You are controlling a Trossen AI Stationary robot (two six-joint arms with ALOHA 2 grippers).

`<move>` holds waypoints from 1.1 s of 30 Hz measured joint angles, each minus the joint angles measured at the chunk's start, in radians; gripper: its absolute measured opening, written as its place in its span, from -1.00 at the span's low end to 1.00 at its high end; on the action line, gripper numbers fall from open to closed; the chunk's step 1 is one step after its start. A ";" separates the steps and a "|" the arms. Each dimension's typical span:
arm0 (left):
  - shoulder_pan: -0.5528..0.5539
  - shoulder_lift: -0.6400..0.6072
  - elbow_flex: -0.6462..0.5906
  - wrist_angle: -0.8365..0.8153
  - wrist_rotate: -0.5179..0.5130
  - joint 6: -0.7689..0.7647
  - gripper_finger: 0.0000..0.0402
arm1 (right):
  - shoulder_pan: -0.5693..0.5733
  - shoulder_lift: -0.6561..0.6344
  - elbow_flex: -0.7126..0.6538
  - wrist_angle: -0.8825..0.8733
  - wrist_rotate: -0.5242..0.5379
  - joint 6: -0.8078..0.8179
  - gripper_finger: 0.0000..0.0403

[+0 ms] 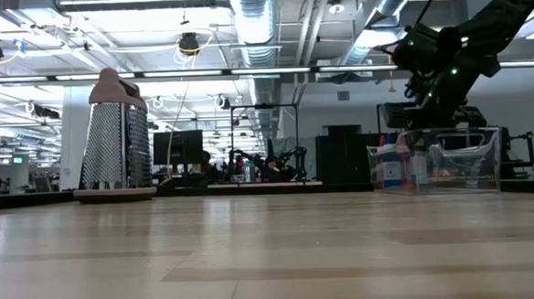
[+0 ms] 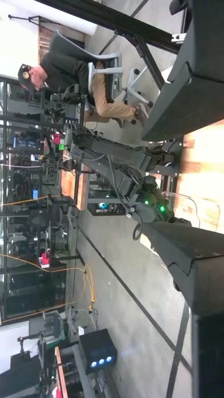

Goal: Pick & Place Food Item
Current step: Put the left blue food coloring bottle into the transparent bin, then put the blue food coloring bottle into the transparent bin

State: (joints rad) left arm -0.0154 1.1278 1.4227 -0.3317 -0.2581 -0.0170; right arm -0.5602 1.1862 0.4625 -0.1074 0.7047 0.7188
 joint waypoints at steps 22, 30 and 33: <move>0.000 0.000 0.000 0.000 0.000 -0.026 0.09 | -0.020 0.031 0.000 0.041 -0.027 -0.091 -0.36; 0.000 0.000 0.000 0.000 0.000 -0.026 0.09 | -0.039 0.031 0.000 0.056 -0.024 -0.083 0.10; 0.000 0.000 0.000 0.000 0.000 -0.026 0.09 | -0.039 0.031 0.000 0.082 -0.024 -0.088 0.11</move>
State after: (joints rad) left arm -0.0154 1.1278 1.4227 -0.3317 -0.2584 -0.0425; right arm -0.5987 1.2175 0.4629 -0.0250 0.6811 0.6306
